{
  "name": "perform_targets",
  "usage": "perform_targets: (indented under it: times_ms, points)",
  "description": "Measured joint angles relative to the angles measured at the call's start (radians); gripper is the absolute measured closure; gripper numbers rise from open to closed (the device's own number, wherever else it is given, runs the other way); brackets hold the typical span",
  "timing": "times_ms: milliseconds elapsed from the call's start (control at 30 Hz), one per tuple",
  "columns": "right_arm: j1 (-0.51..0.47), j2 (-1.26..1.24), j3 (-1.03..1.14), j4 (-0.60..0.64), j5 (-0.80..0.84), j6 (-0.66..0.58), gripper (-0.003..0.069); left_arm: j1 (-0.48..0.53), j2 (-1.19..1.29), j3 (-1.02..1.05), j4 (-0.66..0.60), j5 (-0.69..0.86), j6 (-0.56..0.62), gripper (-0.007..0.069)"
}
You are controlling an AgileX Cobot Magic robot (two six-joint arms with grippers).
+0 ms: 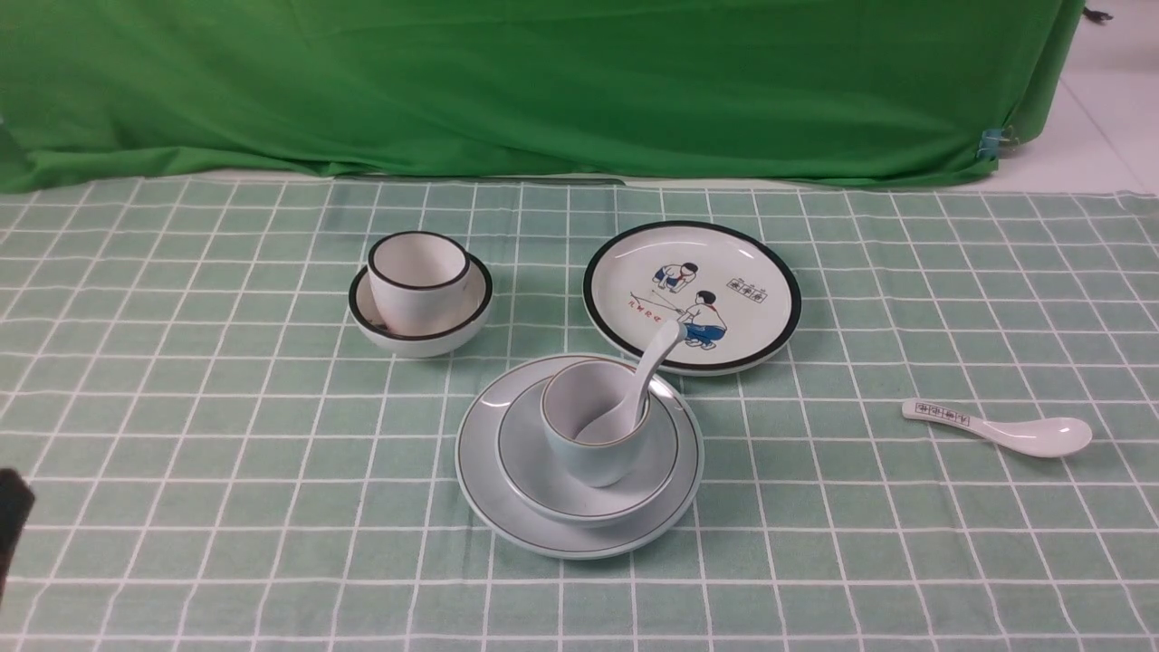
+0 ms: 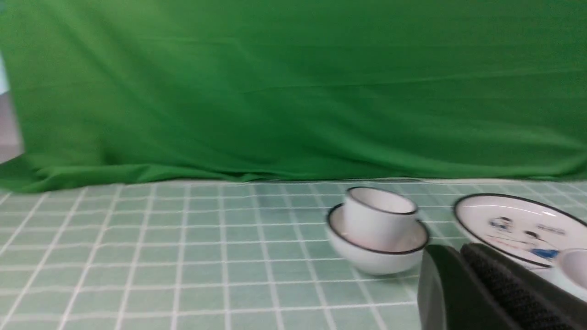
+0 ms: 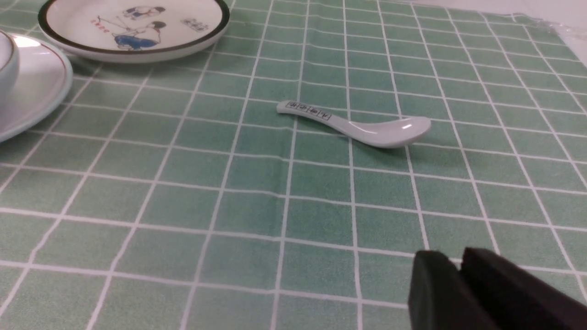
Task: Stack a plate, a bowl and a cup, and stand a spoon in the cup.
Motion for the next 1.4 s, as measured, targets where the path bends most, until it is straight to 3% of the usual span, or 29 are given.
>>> perform_targets:
  times_ms: [167, 300, 1400]
  points:
    - [0.000, 0.000, 0.000, 0.000, -0.001, 0.000, 0.0522, 0.127, -0.074, 0.084, -0.053, 0.089, 0.000, 0.0612]
    - [0.000, 0.000, 0.000, 0.000, 0.000, 0.000, 0.0516, 0.133, -0.074, 0.087, -0.054, 0.180, 0.000, 0.0612]
    - [0.000, -0.001, 0.000, 0.000, -0.001, 0.000, 0.0445, 0.133, -0.074, 0.087, -0.054, 0.185, 0.001, 0.0612]
